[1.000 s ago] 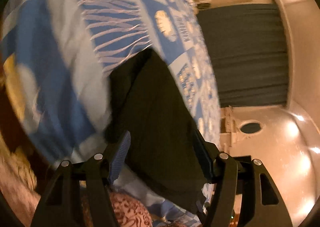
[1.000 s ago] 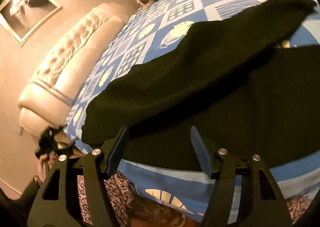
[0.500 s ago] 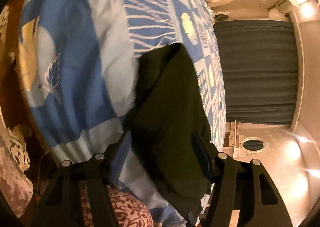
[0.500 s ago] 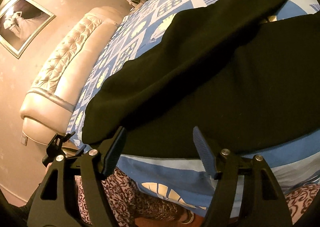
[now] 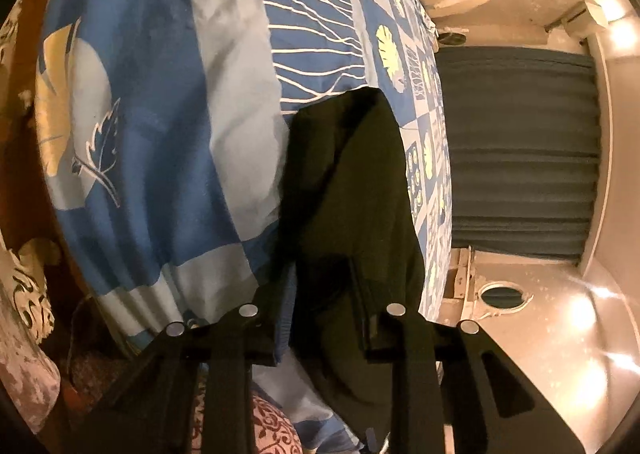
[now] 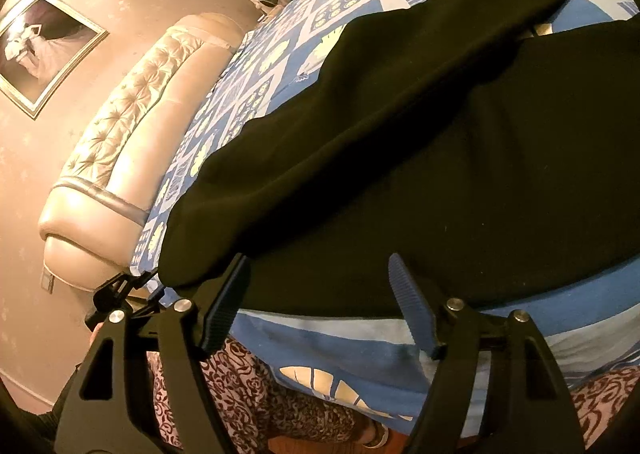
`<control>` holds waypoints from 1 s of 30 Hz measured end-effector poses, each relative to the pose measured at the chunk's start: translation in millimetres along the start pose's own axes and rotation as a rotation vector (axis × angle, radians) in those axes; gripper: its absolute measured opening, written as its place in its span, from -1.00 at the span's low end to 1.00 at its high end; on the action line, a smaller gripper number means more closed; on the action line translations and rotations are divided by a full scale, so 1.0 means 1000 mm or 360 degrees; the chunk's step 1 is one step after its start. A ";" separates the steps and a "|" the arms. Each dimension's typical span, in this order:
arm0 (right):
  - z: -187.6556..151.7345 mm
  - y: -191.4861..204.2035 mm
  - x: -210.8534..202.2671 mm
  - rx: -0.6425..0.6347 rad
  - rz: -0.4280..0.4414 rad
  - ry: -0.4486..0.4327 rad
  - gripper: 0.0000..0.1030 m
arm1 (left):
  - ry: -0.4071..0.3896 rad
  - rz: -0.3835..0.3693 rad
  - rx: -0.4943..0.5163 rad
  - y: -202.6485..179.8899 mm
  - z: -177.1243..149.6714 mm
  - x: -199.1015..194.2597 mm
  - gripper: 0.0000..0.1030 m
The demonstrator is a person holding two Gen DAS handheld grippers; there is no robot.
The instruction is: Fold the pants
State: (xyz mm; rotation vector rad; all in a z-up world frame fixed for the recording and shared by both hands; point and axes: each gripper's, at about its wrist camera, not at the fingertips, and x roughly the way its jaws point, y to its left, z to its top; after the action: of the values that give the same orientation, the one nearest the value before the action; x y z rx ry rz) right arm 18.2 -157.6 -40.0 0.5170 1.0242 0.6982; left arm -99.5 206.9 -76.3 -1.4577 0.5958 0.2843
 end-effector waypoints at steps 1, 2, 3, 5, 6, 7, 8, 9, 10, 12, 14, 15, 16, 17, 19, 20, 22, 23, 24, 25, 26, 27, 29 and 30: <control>0.000 0.000 0.000 0.0008 0.0003 -0.0004 0.41 | -0.0002 0.0000 0.0010 -0.002 0.001 -0.001 -0.58; 0.001 0.000 0.000 0.0024 0.0012 -0.0006 0.41 | 0.0003 -0.0015 0.0004 -0.003 0.002 -0.001 -0.60; 0.001 -0.001 0.000 0.0043 0.0027 -0.0006 0.43 | 0.0003 -0.0047 -0.0020 -0.004 0.003 -0.002 -0.60; 0.003 -0.002 0.002 0.0098 0.0080 -0.0008 0.46 | 0.0000 -0.0090 -0.0045 -0.008 0.004 -0.003 -0.60; 0.004 -0.002 0.003 0.0138 0.0121 -0.0008 0.49 | 0.0000 -0.0111 -0.0030 -0.013 0.005 -0.003 -0.60; 0.006 -0.003 0.005 0.0170 0.0151 -0.0008 0.49 | -0.0002 -0.0124 -0.0017 -0.017 0.005 -0.003 -0.60; 0.007 -0.004 0.009 0.0221 0.0193 -0.0006 0.49 | -0.0002 -0.0140 -0.0006 -0.021 0.007 -0.002 -0.60; 0.008 -0.006 0.013 0.0272 0.0225 -0.0006 0.49 | -0.0004 -0.0150 0.0002 -0.025 0.008 -0.002 -0.60; 0.010 -0.008 0.017 0.0317 0.0252 -0.0005 0.49 | -0.0009 -0.0163 0.0008 -0.029 0.009 0.000 -0.60; 0.014 -0.011 0.025 0.0392 0.0311 -0.0005 0.49 | -0.0008 -0.0180 0.0028 -0.035 0.011 0.003 -0.60; 0.020 -0.007 0.033 0.0407 0.0325 -0.0005 0.40 | -0.0014 -0.0175 0.0057 -0.041 0.013 0.006 -0.60; 0.023 -0.005 0.036 0.0404 0.0326 -0.0005 0.24 | -0.0010 -0.0183 0.0059 -0.041 0.014 0.008 -0.60; 0.027 -0.002 0.039 0.0407 0.0334 -0.0002 0.16 | -0.0008 -0.0185 0.0049 -0.041 0.014 0.011 -0.60; 0.030 -0.002 0.046 0.0434 0.0349 0.0009 0.16 | -0.0007 -0.0188 0.0037 -0.040 0.015 0.012 -0.60; 0.033 -0.004 0.057 0.0498 0.0346 0.0029 -0.08 | 0.0004 -0.0189 0.0018 -0.037 0.017 0.014 -0.60; 0.034 -0.006 0.062 0.0527 0.0341 0.0034 -0.17 | 0.0005 -0.0179 0.0008 -0.035 0.018 0.015 -0.60; 0.035 -0.015 0.072 0.0617 0.0335 0.0026 -0.82 | 0.0011 -0.0169 -0.0016 -0.027 0.020 0.012 -0.60; 0.035 -0.016 0.075 0.0639 0.0342 0.0028 -0.86 | 0.0013 -0.0170 -0.0037 -0.026 0.021 0.013 -0.60; 0.034 -0.018 0.077 0.0664 0.0352 0.0017 -0.87 | 0.0019 -0.0175 -0.0062 -0.023 0.023 0.014 -0.60; 0.034 -0.016 0.077 0.0661 0.0352 -0.0002 -0.88 | 0.0022 -0.0178 -0.0072 -0.022 0.024 0.015 -0.60; 0.034 -0.011 0.075 0.0635 0.0341 -0.0019 -0.88 | 0.0024 -0.0183 -0.0077 -0.022 0.024 0.016 -0.60; 0.035 -0.004 0.072 0.0588 0.0329 -0.0045 -0.88 | 0.0026 -0.0189 -0.0077 -0.023 0.026 0.016 -0.60; 0.037 0.007 0.063 0.0532 0.0343 -0.0085 -0.88 | 0.0023 -0.0213 -0.0079 -0.026 0.031 0.018 -0.60; 0.039 0.015 0.057 0.0510 0.0369 -0.0103 -0.88 | 0.0016 -0.0229 -0.0080 -0.030 0.032 0.016 -0.60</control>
State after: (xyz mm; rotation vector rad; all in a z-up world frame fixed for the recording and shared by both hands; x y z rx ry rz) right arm 68.9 -108.2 -46.6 0.9429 1.0304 0.7195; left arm -63.7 232.0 -60.2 -1.5433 0.4921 0.1802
